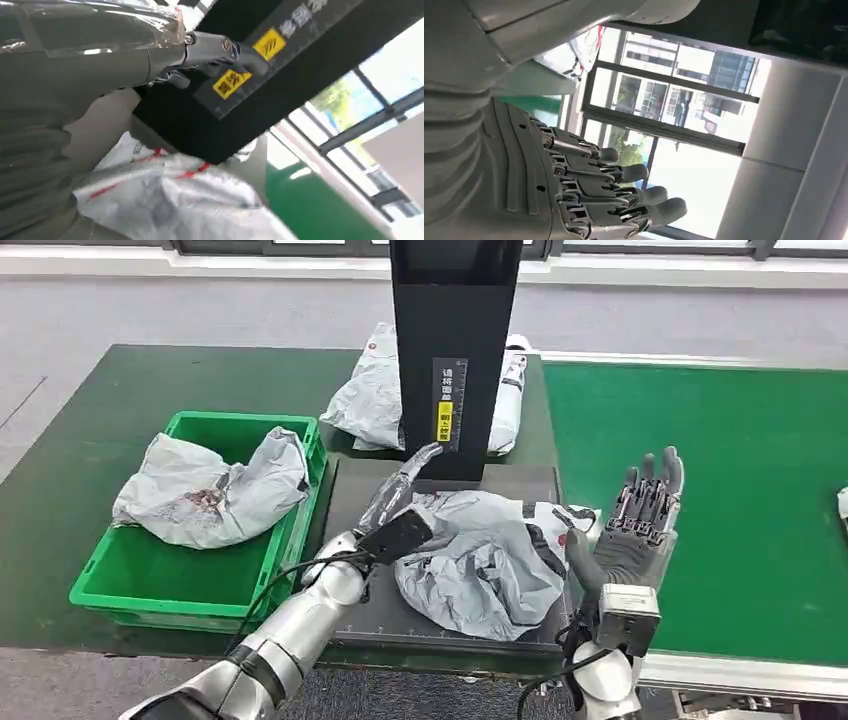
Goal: Moved the parcel from conveyor to table for the left to box.
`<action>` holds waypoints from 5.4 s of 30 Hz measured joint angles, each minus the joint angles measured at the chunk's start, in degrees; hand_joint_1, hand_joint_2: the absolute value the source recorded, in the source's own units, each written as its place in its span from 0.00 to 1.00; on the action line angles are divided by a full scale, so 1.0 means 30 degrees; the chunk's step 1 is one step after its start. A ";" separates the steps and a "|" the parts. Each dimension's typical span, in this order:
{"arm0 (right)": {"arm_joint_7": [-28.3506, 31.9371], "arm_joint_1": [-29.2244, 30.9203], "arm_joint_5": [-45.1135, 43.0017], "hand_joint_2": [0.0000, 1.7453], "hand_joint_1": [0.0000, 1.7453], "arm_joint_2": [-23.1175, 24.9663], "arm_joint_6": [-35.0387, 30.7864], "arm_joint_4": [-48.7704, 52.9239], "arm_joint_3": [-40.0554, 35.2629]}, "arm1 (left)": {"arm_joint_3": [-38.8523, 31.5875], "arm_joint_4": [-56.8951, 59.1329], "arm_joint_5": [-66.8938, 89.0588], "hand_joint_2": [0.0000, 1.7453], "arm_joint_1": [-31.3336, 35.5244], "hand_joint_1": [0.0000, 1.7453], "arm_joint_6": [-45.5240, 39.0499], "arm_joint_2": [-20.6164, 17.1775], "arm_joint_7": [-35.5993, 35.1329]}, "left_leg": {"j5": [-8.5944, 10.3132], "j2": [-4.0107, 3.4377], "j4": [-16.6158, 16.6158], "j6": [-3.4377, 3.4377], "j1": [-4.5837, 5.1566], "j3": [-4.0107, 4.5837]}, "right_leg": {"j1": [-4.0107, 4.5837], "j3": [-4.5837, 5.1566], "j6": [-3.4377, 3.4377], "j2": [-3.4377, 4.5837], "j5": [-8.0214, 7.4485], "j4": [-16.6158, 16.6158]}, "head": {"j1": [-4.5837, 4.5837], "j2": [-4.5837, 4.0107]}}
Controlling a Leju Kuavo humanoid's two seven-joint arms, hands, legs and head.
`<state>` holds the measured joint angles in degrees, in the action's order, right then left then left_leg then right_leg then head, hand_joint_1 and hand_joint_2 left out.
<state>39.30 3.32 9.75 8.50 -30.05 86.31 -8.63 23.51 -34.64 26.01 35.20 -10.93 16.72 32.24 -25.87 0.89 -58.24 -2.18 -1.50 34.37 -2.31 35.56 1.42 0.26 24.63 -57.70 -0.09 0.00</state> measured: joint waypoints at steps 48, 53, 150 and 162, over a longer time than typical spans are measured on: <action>-0.2608 -0.1606 0.2624 1.00 0.00 0.1064 0.2033 0.1538 0.1479 | 0.4161 0.2164 0.8919 1.00 0.2888 1.00 -0.1532 -0.0051 -0.5464 | 0.0001 0.0009 -0.0001 -0.0001 0.0000 -0.0011 | 0.0000 -0.0008 0.0001 0.0008 -0.0002 -0.0001 | 0.0000 0.0000; -0.2615 -0.2328 0.2784 1.00 0.00 0.1450 0.1945 0.2296 0.1880 | 0.2900 0.0202 1.0839 1.00 0.2920 1.00 -0.6052 -0.0387 -0.7370 | 0.0000 0.0003 0.0000 -0.0001 0.0000 -0.0002 | 0.0000 -0.0002 0.0000 0.0011 -0.0002 -0.0001 | 0.0000 0.0000; -0.5107 -0.3320 0.2231 1.00 0.00 0.1085 0.4023 0.2404 0.2892 | -0.9695 -0.5616 0.0167 1.00 -0.0349 0.00 -0.8701 -0.5312 -0.3836 | -0.0010 -0.0068 0.0019 -0.0062 -0.0046 -0.0035 | 0.0044 0.0002 -0.0049 0.0066 0.0007 -0.0006 | 0.0000 0.0000; -0.5741 -0.2895 0.3076 1.00 0.00 0.1064 0.4649 0.2025 0.2900 | -1.0402 -0.3424 1.2801 1.00 -0.0004 0.00 -0.9632 -0.6601 -0.8649 | 0.0002 -0.0072 0.0020 -0.0075 -0.0050 -0.0044 | 0.0047 -0.0001 -0.0053 0.0070 0.0007 -0.0008 | 0.0000 0.0000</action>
<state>22.08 -5.36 18.97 11.69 -16.11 92.39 0.07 -7.69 -44.91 64.41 35.19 -39.82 -3.08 6.29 -25.87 0.67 -58.18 -2.41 -1.65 34.24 -2.16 35.56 1.26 0.47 24.65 -57.73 -0.09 0.00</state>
